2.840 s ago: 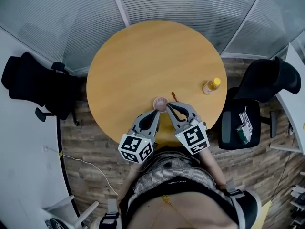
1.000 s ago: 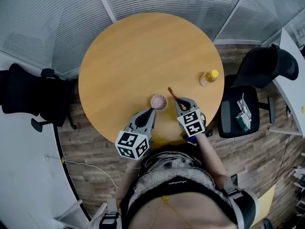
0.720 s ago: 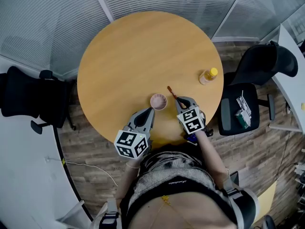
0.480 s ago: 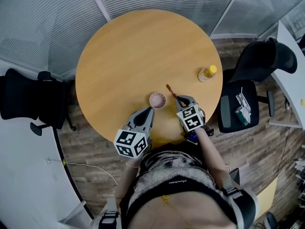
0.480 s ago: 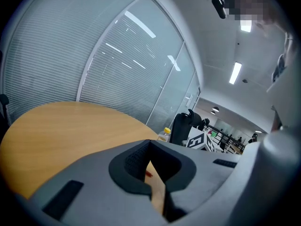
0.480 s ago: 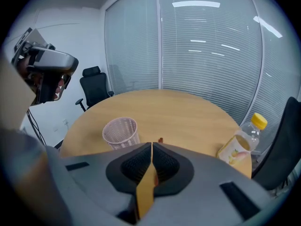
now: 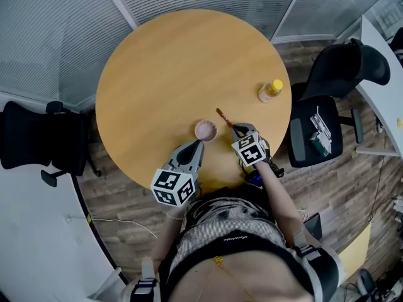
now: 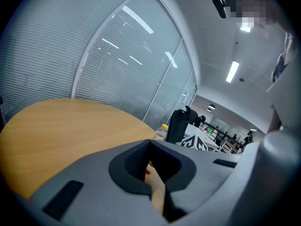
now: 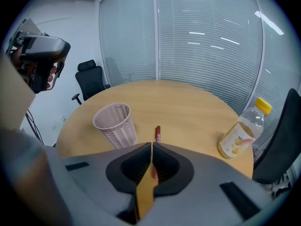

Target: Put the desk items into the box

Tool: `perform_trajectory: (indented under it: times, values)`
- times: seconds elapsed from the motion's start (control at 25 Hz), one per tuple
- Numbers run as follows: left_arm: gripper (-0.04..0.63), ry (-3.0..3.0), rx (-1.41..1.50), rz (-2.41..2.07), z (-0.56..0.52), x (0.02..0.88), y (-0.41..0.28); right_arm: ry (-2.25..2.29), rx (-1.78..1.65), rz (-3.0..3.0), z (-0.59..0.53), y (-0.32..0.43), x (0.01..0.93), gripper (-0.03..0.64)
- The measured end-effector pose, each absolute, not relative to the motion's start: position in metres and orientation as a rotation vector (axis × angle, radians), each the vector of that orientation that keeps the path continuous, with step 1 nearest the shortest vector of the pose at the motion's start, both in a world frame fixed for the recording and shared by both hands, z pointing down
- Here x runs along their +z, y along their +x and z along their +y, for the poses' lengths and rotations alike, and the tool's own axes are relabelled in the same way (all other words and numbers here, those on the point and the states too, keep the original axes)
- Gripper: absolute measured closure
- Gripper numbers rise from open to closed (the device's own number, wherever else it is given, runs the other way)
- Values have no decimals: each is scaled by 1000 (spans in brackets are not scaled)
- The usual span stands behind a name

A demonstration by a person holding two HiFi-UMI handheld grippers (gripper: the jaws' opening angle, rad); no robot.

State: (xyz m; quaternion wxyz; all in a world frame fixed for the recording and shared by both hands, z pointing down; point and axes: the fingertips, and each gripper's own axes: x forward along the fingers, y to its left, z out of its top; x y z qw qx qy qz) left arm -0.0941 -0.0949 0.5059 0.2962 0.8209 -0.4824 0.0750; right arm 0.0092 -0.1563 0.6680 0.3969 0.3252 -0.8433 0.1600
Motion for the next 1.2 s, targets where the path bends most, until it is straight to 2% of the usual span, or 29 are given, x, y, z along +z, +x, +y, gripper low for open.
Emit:
perform_trajectory:
  times: [0.52, 0.68, 0.92, 1.08, 1.2]
  values:
    - [597, 2183, 252, -1232, -108, 512, -66, 787, 461, -2063, -164, 40, 694, 592]
    - [598, 2176, 267, -1222, -132, 509, -35, 771, 489, -2049, -184, 71, 699, 592]
    - [598, 2177, 265, -1216, -102, 522, -82, 769, 497, -2028, -153, 29, 715, 592]
    - [598, 2170, 276, -1213, -117, 518, -57, 774, 522, -2020, -166, 53, 719, 590]
    - [598, 2169, 271, -1209, -109, 524, -71, 763, 521, -2010, -159, 39, 726, 578]
